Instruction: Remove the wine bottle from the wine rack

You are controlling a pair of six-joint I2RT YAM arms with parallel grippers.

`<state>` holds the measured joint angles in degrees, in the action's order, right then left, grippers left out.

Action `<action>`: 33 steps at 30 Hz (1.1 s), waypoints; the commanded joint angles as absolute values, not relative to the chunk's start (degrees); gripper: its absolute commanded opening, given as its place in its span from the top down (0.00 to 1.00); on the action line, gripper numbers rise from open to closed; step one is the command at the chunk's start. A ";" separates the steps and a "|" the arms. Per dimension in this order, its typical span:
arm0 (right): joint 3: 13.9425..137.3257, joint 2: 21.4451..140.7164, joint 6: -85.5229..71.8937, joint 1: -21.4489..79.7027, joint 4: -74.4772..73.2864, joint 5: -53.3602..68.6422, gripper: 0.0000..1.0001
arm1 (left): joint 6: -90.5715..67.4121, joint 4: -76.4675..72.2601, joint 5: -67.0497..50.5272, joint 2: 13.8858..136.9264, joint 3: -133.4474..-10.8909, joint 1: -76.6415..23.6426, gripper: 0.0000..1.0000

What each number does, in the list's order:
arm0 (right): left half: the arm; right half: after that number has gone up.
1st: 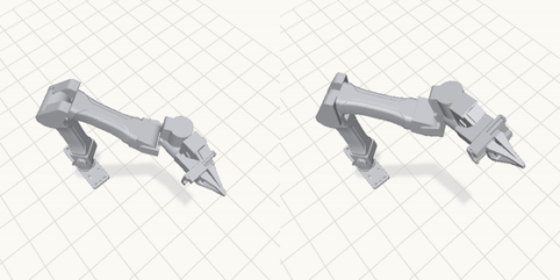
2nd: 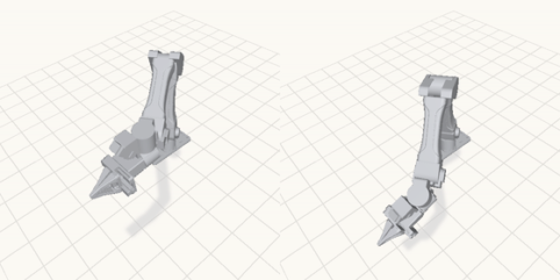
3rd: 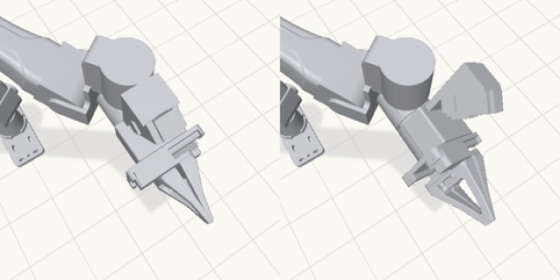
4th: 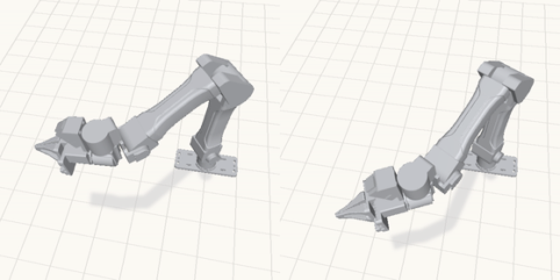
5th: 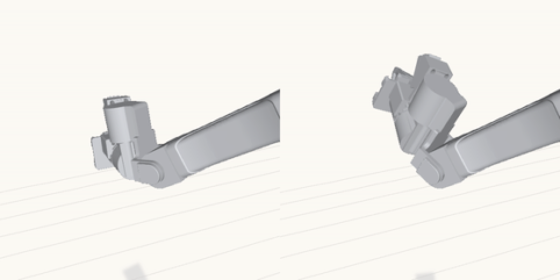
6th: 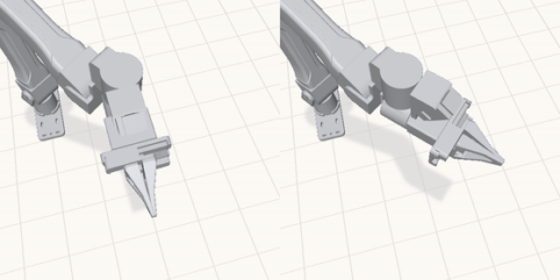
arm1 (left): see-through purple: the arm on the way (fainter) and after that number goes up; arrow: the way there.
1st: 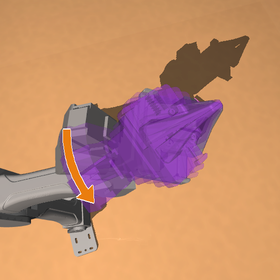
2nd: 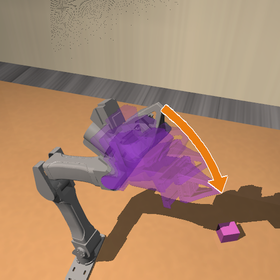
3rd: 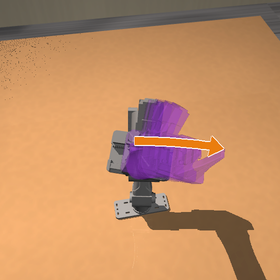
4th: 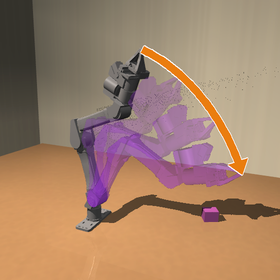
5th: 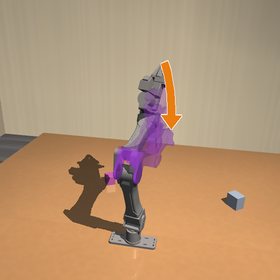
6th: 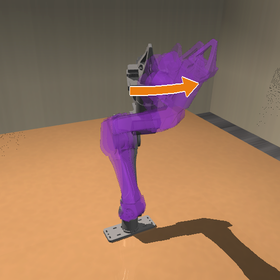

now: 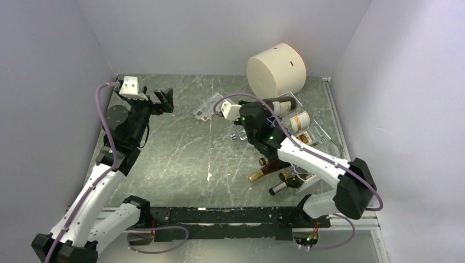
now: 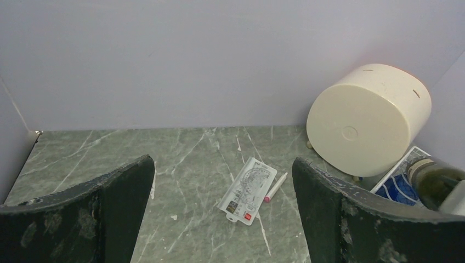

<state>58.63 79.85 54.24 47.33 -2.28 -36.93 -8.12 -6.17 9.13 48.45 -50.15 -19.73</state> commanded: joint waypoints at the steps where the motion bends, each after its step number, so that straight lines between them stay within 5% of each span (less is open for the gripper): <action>1: 62.26 74.76 47.06 47.48 1.25 -39.13 1.00 | -7.67 -7.37 7.57 48.59 -50.05 -20.10 0.01; 17: 77.33 74.16 27.92 47.69 -0.97 -49.87 1.00 | -7.43 -7.15 7.97 48.12 -50.14 -20.08 0.01; 33: 94.61 82.21 -2.39 47.88 -10.18 -29.93 1.00 | -7.08 -6.56 10.83 47.11 -50.40 -20.10 0.01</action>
